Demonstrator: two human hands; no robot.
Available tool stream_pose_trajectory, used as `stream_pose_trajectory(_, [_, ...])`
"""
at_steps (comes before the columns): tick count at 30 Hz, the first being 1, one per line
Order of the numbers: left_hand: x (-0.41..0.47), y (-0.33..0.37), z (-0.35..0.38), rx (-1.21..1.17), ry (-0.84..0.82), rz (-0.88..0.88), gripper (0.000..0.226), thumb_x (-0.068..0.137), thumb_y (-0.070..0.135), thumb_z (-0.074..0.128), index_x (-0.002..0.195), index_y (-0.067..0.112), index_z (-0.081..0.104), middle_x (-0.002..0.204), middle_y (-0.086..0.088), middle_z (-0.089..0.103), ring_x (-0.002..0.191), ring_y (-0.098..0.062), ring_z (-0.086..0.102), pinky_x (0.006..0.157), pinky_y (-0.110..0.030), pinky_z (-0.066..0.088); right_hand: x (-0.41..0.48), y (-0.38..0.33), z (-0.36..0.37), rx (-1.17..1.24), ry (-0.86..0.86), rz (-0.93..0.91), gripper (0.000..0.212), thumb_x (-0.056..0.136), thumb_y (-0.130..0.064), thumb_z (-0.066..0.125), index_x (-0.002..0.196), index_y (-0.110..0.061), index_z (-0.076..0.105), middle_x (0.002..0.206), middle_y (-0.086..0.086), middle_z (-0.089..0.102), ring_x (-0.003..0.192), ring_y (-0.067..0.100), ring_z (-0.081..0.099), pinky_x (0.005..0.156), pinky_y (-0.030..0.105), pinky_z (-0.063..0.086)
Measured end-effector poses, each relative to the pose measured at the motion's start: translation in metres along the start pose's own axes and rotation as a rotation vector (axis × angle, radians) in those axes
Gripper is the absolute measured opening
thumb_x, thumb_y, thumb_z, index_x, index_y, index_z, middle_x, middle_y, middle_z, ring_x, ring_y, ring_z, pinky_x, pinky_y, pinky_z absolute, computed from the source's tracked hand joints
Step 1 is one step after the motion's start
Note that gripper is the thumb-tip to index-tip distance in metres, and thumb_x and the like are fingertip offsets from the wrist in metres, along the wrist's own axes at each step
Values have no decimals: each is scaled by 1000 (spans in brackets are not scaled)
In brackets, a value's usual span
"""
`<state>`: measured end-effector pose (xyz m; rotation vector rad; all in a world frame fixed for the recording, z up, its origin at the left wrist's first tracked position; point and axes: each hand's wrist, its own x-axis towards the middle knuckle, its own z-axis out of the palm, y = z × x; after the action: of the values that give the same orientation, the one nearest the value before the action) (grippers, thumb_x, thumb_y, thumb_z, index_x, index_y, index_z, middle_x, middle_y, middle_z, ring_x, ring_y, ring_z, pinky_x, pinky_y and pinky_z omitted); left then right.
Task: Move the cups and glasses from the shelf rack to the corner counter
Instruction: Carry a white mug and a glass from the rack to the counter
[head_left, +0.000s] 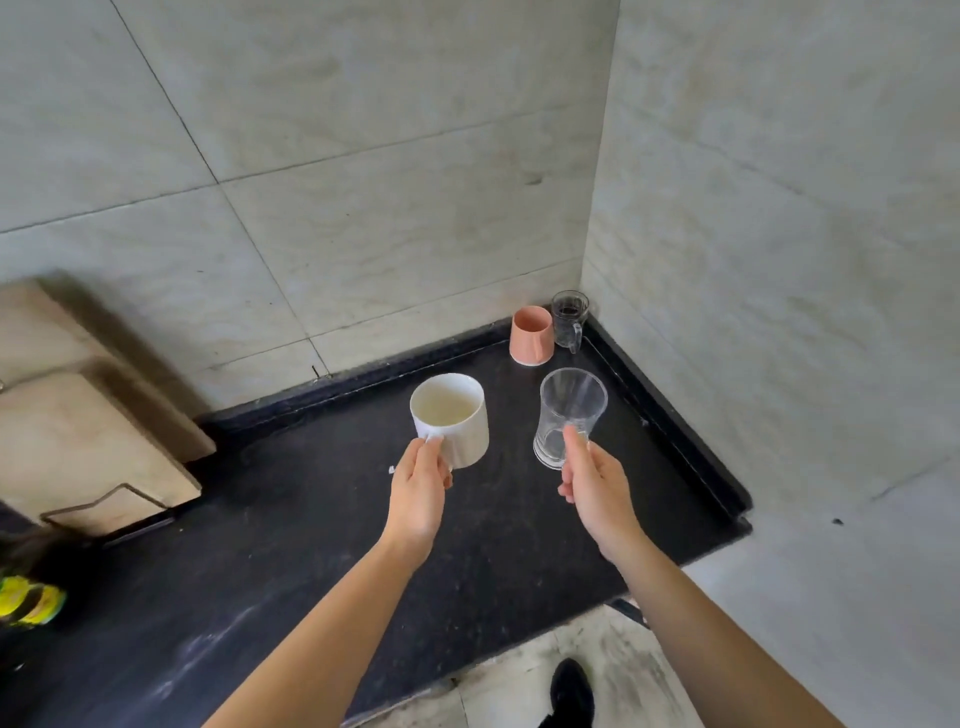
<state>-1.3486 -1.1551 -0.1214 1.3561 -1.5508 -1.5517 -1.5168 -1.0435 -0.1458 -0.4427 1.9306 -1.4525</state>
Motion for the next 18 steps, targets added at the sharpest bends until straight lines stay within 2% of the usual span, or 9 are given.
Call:
stream_pose_trajectory(4, [50, 16, 34, -6, 66, -53, 36, 103, 26, 35, 70, 12, 36, 75, -5, 42, 75, -18, 41, 78, -32, 41, 76, -11, -2, -32, -104, 28, 58, 102, -57, 41, 63, -14, 47, 60, -4, 55, 63, 12, 59, 69, 28, 49])
stream_pose_trajectory(8, [90, 14, 51, -18, 125, -81, 34, 103, 24, 35, 71, 11, 35, 77, -8, 40, 75, -18, 38, 75, -31, 40, 135, -13, 7, -85, -181, 83, 57, 103, -57, 37, 64, -17, 46, 66, 0, 58, 62, 9, 60, 67, 25, 49])
stream_pose_trajectory(11, [125, -2, 59, -8, 152, -93, 35, 104, 28, 36, 72, 12, 36, 75, -5, 39, 73, -15, 38, 72, -27, 38, 172, -5, 19, -111, -220, 96, 57, 104, -56, 36, 61, -20, 45, 62, -5, 57, 61, 7, 60, 63, 20, 47])
stream_pose_trajectory(15, [170, -32, 69, 10, 191, -97, 36, 103, 34, 39, 70, 22, 42, 71, 5, 43, 62, 1, 42, 62, -15, 40, 214, 13, 39, -171, -264, 90, 57, 105, -54, 36, 62, -18, 46, 66, -3, 57, 67, 11, 60, 72, 27, 50])
stream_pose_trajectory(18, [203, -54, 78, 1, 205, -106, 36, 103, 35, 40, 70, 20, 42, 69, 5, 43, 56, 4, 41, 53, -8, 37, 243, 27, 58, -191, -280, 82, 56, 105, -53, 38, 65, -15, 47, 68, -2, 57, 69, 11, 60, 74, 29, 49])
